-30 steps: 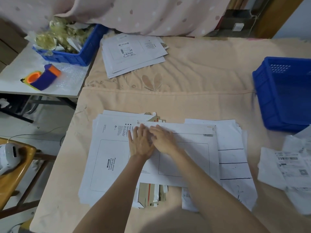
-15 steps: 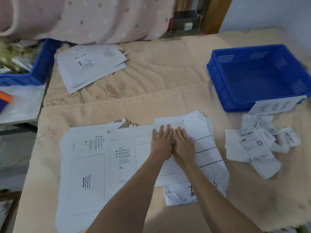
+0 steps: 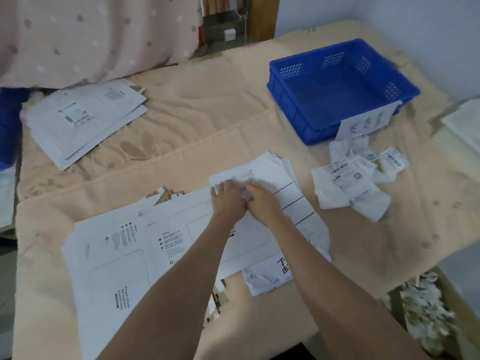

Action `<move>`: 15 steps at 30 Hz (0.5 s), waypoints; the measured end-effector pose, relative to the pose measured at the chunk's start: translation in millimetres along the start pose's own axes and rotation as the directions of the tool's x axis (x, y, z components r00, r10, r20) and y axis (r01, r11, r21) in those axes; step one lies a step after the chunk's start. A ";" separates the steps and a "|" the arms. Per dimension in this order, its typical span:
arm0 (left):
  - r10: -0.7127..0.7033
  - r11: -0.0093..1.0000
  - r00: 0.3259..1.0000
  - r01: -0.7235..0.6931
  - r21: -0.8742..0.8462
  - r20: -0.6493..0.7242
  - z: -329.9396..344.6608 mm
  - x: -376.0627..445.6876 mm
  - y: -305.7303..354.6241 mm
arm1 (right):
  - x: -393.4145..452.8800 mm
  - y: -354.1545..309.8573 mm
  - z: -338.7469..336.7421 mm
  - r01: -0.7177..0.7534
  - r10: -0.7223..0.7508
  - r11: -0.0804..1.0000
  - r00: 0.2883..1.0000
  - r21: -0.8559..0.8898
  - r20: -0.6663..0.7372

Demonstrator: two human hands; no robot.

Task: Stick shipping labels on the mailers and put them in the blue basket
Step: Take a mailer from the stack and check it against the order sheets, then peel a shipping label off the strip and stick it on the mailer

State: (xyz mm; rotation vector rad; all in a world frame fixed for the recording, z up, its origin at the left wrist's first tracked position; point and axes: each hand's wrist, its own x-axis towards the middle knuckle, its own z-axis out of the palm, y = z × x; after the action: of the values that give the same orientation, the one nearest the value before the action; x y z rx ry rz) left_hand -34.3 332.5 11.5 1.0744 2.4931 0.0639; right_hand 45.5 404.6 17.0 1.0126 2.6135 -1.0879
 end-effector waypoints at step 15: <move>-0.068 0.489 0.972 0.231 -0.841 0.227 15.7 4.3 181.4 | -46.3 155.6 -124.1 -0.425 0.537 0.840 0.563 0.337 -0.628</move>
State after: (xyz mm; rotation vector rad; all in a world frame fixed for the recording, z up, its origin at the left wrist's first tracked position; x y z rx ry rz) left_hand 93.5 460.6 32.8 0.3731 1.9180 1.0302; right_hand 194.7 543.1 33.9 2.4337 2.4199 -0.8508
